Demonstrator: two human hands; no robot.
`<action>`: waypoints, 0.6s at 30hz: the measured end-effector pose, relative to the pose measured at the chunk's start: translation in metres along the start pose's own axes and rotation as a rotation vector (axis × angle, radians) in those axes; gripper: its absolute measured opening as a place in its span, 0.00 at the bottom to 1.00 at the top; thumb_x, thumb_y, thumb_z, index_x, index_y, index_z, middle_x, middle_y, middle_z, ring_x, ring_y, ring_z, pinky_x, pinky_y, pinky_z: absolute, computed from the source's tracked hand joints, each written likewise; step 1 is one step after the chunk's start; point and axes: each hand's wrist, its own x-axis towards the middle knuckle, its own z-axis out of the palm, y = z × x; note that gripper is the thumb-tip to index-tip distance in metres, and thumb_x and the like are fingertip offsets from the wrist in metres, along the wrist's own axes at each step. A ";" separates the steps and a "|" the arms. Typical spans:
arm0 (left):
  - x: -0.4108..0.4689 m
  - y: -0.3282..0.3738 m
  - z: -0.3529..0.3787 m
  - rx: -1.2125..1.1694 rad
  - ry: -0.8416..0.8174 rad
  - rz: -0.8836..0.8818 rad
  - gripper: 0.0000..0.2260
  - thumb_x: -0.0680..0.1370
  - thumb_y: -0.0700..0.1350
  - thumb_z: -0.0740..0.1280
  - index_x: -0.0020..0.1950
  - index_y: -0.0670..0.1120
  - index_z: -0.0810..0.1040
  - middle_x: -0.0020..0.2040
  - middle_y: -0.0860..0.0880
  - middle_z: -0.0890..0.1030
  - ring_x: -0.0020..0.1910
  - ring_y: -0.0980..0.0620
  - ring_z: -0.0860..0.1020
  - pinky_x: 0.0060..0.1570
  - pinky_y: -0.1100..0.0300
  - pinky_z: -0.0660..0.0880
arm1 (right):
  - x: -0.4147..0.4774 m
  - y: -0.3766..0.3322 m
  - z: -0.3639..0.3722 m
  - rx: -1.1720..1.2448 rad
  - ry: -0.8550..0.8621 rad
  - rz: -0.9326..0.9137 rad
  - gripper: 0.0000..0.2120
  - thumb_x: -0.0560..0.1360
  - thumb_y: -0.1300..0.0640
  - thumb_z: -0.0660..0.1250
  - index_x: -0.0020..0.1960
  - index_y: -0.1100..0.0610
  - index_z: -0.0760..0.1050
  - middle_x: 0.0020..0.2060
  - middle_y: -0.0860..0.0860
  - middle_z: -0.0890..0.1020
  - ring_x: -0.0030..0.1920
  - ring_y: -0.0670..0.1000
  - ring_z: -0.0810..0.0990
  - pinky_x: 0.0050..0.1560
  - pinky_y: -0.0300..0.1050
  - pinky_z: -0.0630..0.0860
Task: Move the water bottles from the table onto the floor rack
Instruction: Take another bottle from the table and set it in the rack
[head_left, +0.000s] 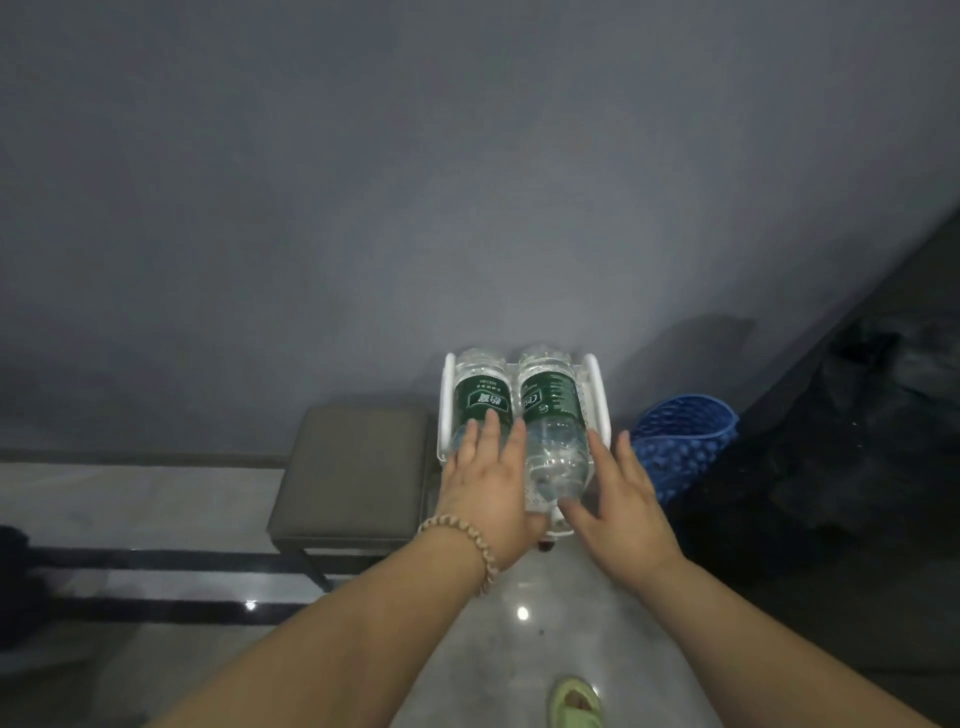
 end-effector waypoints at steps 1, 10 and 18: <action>-0.008 -0.002 -0.009 0.005 0.007 0.007 0.49 0.69 0.61 0.70 0.77 0.52 0.39 0.78 0.48 0.43 0.76 0.47 0.42 0.71 0.49 0.44 | -0.010 -0.004 -0.002 -0.003 0.009 -0.001 0.40 0.75 0.44 0.65 0.78 0.45 0.44 0.78 0.55 0.43 0.77 0.57 0.46 0.74 0.51 0.50; -0.126 0.002 -0.064 0.022 0.177 -0.023 0.47 0.70 0.57 0.70 0.76 0.54 0.37 0.78 0.48 0.43 0.76 0.48 0.43 0.72 0.50 0.45 | -0.107 -0.057 -0.021 -0.074 0.135 -0.222 0.39 0.76 0.41 0.63 0.78 0.47 0.46 0.78 0.53 0.45 0.78 0.54 0.46 0.74 0.51 0.51; -0.298 0.009 -0.084 0.093 0.250 -0.206 0.48 0.71 0.56 0.69 0.76 0.54 0.36 0.78 0.45 0.43 0.76 0.46 0.43 0.71 0.48 0.45 | -0.237 -0.099 0.004 -0.088 0.039 -0.477 0.42 0.74 0.36 0.60 0.77 0.45 0.38 0.78 0.53 0.42 0.77 0.53 0.42 0.74 0.51 0.44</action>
